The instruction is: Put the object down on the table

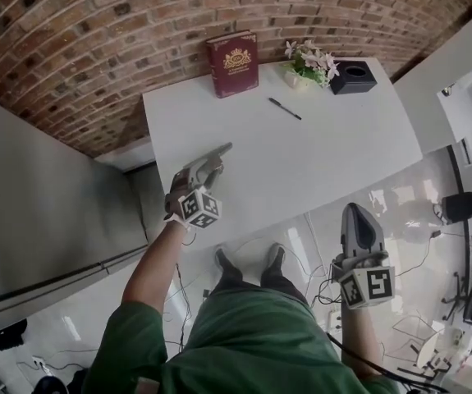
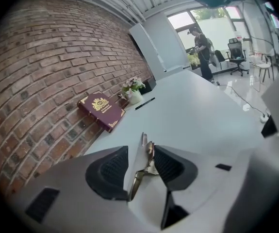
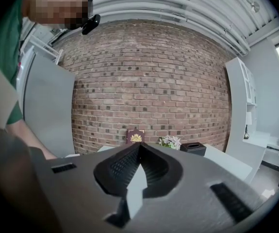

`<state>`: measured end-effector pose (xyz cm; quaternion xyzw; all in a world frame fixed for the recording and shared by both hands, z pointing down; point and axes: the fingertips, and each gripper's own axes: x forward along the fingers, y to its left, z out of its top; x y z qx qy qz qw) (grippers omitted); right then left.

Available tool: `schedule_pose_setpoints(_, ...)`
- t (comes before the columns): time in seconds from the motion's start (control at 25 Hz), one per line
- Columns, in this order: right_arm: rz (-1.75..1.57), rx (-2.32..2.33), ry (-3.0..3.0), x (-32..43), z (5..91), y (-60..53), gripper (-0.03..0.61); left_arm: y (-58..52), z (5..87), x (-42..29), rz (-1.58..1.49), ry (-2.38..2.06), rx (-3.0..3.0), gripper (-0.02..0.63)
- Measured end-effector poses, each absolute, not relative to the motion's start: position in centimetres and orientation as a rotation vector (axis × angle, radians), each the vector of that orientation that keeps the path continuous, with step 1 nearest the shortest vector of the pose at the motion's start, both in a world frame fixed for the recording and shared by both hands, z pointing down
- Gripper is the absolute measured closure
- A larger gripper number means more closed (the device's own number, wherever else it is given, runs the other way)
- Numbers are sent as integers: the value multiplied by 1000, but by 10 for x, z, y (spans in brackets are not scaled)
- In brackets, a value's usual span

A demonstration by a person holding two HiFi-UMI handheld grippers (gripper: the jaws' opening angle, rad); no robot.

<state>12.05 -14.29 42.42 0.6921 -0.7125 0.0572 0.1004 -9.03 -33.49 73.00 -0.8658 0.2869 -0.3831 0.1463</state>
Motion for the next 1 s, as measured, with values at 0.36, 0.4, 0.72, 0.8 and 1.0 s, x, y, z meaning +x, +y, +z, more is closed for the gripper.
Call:
schedule_pose_setpoints(0.36, 141, 1966, -2262, 121, 425, -155, 575, -327, 662, -110, -982, 1071, -2486, 456)
schedule_pose_setpoints(0.4, 139, 1955, -2275, 123, 424, -158, 575, -326, 652, -112, -966, 1105, -2491, 456)
schedule_pose_setpoints(0.72, 100, 1858, -2434, 128, 408, -181, 575, -304, 558, -122, -752, 1388, -2504, 516)
schedule_pose_setpoints(0.8, 84, 1842, -2475, 131, 403, -185, 575, -292, 530, -121, -655, 1454, -2511, 545)
schedule_pose_setpoints(1.0, 78, 1818, -2543, 143, 396, -189, 575, -261, 461, -104, -344, 1581, -2559, 580)
